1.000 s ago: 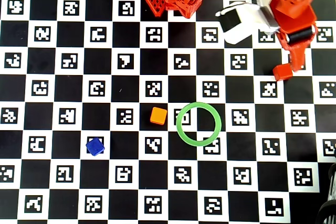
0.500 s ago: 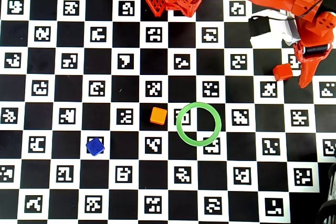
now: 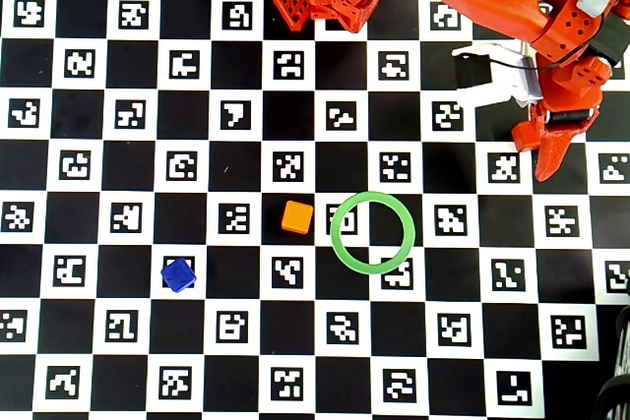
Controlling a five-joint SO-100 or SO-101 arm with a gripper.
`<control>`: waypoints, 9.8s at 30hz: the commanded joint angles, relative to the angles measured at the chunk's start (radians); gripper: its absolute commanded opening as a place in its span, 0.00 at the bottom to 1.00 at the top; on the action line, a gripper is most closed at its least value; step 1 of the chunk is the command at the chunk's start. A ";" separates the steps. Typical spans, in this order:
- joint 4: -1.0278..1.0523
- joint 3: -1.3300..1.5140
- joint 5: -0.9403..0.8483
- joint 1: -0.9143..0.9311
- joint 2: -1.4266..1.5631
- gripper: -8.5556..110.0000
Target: Grab the red cube then put it in the green circle then put the blue cube on top and finally the orange cube on top
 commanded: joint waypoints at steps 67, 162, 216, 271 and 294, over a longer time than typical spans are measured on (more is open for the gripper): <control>-0.225 -0.002 -0.198 0.000 -0.063 0.19; -0.284 0.112 -0.719 0.793 -0.043 0.17; 0.250 -0.479 -1.293 1.250 0.044 0.33; 0.152 -1.221 -1.770 1.528 -0.755 0.44; 0.133 -1.210 -1.985 1.526 -0.755 0.42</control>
